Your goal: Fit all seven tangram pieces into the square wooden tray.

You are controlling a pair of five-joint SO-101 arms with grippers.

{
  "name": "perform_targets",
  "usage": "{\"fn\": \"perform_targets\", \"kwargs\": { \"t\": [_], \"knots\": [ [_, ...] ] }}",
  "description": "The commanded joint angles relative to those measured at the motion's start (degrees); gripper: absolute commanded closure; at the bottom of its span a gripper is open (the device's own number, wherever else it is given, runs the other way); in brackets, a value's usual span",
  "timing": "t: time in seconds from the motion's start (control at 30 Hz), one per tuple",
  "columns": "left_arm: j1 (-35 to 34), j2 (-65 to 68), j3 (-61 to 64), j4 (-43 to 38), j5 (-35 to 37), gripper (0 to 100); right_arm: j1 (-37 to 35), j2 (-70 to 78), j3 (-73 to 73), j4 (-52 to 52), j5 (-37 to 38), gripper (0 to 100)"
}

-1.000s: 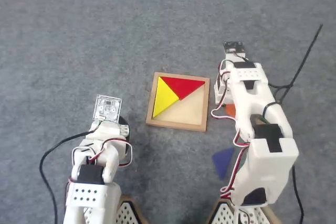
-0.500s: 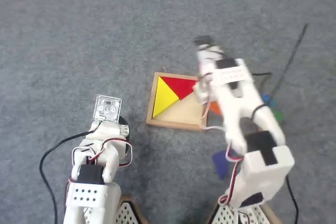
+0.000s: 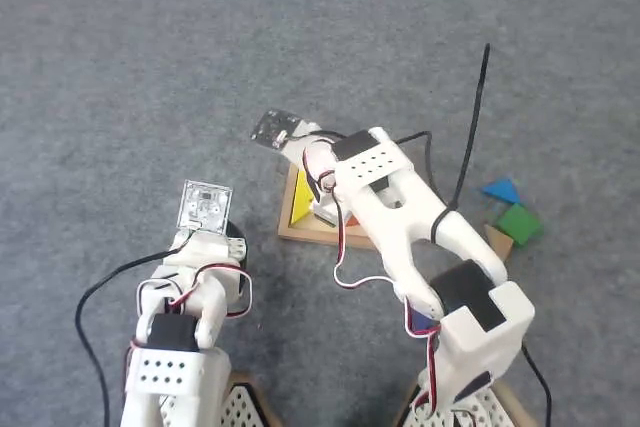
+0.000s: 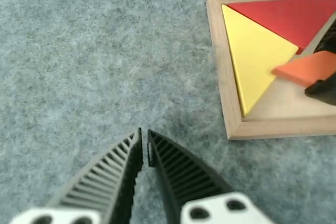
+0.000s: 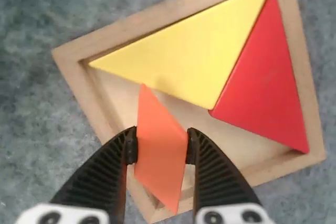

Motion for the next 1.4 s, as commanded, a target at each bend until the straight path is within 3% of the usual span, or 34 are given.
{"fn": "perform_targets", "kwargs": {
  "t": [0.0,0.33,0.5,0.77,1.17,1.37],
  "knots": [
    [-0.3,-0.8,-0.5,0.4,0.4,98,-2.4,-3.7,-3.1,-0.6,6.3,98.3],
    [-0.3,-0.8,-0.5,0.4,0.4,98,-5.0,1.5,-3.8,-5.4,15.5,98.3],
    [-0.3,-0.8,-0.5,0.4,0.4,98,-5.3,3.3,-4.1,-5.1,15.5,96.9],
    [-0.3,-0.8,-0.5,0.4,0.4,98,-6.7,3.3,-4.6,-1.3,15.5,75.9],
    [-0.3,-0.8,-0.5,0.4,0.4,98,-1.2,-1.7,-4.4,0.0,14.8,76.3],
    [-0.3,-0.8,-0.5,0.4,0.4,98,4.9,-8.6,-4.3,-0.4,7.2,76.4]
  ]
}}
